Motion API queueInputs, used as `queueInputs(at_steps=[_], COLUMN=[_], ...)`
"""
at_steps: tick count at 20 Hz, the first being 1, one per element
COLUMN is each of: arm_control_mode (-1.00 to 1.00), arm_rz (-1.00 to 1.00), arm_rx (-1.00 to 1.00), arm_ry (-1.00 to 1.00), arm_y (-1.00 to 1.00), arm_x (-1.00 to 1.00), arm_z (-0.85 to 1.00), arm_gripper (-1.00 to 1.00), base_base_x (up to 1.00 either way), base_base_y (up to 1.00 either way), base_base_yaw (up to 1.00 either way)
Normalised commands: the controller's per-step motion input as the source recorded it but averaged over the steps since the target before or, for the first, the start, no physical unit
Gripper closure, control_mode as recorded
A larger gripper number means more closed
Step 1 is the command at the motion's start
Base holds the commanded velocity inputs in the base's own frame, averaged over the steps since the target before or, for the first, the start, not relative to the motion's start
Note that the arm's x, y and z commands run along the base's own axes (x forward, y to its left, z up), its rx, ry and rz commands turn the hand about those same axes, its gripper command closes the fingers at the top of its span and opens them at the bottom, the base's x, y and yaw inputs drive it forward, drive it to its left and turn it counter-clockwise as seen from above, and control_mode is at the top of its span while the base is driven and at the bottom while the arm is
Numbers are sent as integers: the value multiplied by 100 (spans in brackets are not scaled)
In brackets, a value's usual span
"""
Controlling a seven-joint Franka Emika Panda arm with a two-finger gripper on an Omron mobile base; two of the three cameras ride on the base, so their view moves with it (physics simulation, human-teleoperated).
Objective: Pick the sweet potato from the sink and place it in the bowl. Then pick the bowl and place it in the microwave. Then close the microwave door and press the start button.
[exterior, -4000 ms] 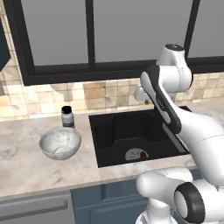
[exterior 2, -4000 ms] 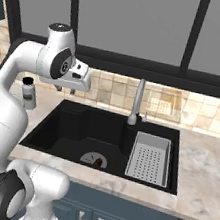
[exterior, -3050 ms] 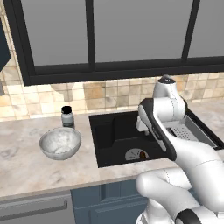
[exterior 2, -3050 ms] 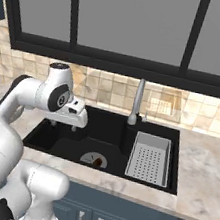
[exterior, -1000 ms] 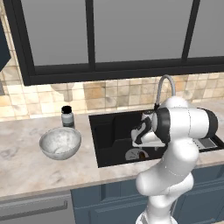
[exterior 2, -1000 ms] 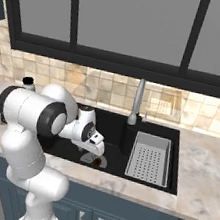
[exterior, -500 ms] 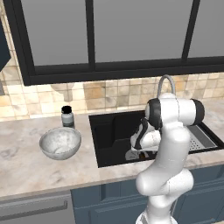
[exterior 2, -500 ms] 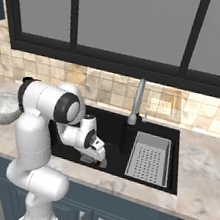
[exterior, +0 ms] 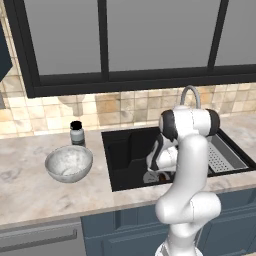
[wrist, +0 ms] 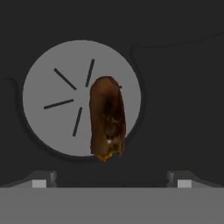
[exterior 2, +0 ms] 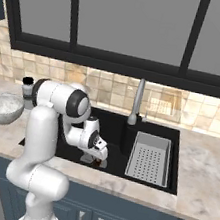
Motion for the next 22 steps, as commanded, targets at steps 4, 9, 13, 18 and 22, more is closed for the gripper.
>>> queueInputs(at_steps=[4, 9, 13, 18, 22], arm_control_mode=[-100, -100, -100, -100, -100], arm_rz=[0, 0, 0, 0, 0], arm_rx=[0, 0, 0, 0, 0], arm_ry=[3, 4, 2, 0, 0], arm_y=[-18, -3, -3, -7, -2], arm_x=[49, 53, 45, 22, -6], arm_z=[-41, -37, -31, -36, -35], arm_gripper=[-100, -100, -100, -100, -100], base_base_x=[0, 0, 0, 0, 0], base_base_y=[0, 0, 0, 0, 0], base_base_yaw=[0, 0, 0, 0, 0])
